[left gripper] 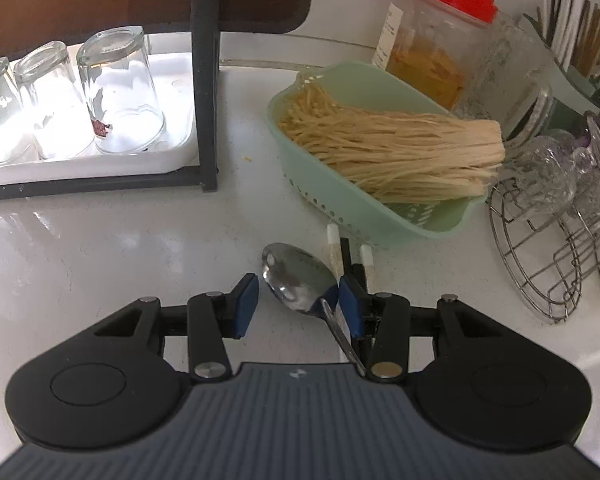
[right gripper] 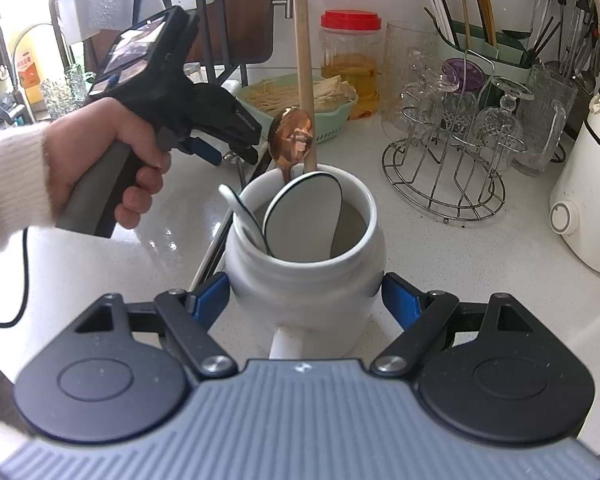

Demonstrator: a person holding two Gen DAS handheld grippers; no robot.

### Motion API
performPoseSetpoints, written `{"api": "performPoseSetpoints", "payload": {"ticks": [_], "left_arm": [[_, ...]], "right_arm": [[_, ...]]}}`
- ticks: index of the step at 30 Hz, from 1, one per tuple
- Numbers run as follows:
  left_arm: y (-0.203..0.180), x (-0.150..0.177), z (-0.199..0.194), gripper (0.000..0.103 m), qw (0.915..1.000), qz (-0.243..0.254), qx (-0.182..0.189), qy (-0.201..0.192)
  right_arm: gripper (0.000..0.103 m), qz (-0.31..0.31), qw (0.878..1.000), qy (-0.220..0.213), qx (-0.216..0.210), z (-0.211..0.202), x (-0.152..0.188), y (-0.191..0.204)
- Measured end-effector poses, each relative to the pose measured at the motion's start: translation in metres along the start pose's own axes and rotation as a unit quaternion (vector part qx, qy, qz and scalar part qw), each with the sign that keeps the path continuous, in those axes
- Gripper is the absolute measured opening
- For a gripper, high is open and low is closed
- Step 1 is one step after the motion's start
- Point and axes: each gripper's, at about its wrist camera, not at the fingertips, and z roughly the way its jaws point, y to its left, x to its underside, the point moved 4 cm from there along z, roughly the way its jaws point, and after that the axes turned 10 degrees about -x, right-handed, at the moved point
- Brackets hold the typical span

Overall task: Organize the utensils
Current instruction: 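Lower the left tool onto the silver spoon and close on it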

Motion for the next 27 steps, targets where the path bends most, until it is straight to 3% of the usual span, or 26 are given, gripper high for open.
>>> {"api": "performPoseSetpoints", "payload": {"ticks": [9, 27], "left_arm": [[0.001, -0.008, 0.005, 0.048, 0.9998, 0.007, -0.018, 0.005], [-0.006, 0.0, -0.025, 0.045, 0.9991, 0.041, 0.005, 0.006]], "right_arm": [[0.086, -0.005, 1.0, -0.006, 0.0, -0.001, 0.002, 0.001], [0.086, -0.002, 1.0, -0.011, 0.004, -0.001, 0.001, 0.001]]}}
